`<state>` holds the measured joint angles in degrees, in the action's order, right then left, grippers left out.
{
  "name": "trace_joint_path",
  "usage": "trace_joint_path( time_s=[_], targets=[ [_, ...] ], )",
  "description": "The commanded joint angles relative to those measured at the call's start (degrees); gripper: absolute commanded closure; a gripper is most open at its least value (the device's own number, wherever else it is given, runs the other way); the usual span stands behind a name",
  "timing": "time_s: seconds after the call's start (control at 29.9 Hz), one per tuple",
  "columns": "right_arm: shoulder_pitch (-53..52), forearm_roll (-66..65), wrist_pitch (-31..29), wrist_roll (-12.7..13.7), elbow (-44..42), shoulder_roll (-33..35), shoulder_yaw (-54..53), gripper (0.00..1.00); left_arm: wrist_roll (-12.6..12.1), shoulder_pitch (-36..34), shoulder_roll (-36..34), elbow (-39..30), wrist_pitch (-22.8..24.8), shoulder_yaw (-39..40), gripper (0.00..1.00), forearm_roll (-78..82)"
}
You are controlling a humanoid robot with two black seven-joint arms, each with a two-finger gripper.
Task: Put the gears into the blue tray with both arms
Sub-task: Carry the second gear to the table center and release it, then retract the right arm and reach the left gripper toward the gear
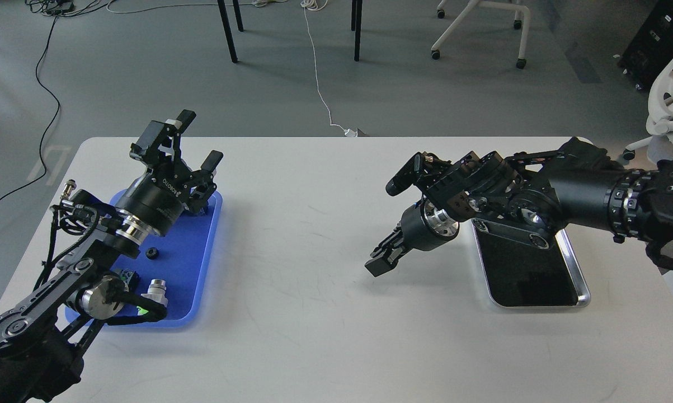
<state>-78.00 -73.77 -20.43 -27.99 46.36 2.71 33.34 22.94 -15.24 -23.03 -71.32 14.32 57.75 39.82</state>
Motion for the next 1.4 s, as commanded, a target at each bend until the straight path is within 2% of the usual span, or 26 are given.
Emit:
trace_joint_path(
  time_s=[0.0, 0.57, 0.64, 0.74, 0.87, 1.07, 1.24, 1.37],
  targets=[
    [1.1, 0.6, 1.8, 0.0, -2.1, -2.7, 1.5, 0.69, 0.0, 0.0, 0.0, 0.0, 0.0, 0.0, 0.02, 0.1],
    [3.1, 2.3, 3.7, 0.0, -2.1, -2.7, 2.0, 0.65, 0.0, 0.0, 0.0, 0.0, 0.0, 0.0, 0.02, 0.1],
    [3.0, 4.0, 3.7, 0.0, -2.0, -2.7, 2.0, 0.6, 0.0, 0.0, 0.0, 0.0, 0.0, 0.0, 0.02, 0.0],
    [2.5, 4.5, 3.7, 0.0, -2.0, -2.7, 2.0, 0.37, 0.0, 0.0, -0.1, 0.0, 0.0, 0.0, 0.02, 0.1],
    [1.3, 4.9, 3.7, 0.0, -1.7, -2.7, 2.1, 0.22, 0.0, 0.0, -0.1, 0.0, 0.0, 0.0, 0.02, 0.0],
    [-2.0, 5.7, 3.6, 0.0, -1.1, -0.4, 1.7, 0.06, 0.0, 0.0, -0.1, 0.0, 0.0, 0.0, 0.02, 0.0],
    [-4.3, 8.1, 3.3, 0.0, -0.3, 5.9, -1.8, 0.04, 0.4, -0.1, -0.5, 0.0, -0.1, 0.0, 0.02, 0.0],
    [-2.1, 16.7, 3.2, 0.0, 0.5, 12.4, -9.8, 0.04, 1.3, -0.1, -1.8, 0.0, -0.2, 0.0, 0.02, 0.2]
  ],
)
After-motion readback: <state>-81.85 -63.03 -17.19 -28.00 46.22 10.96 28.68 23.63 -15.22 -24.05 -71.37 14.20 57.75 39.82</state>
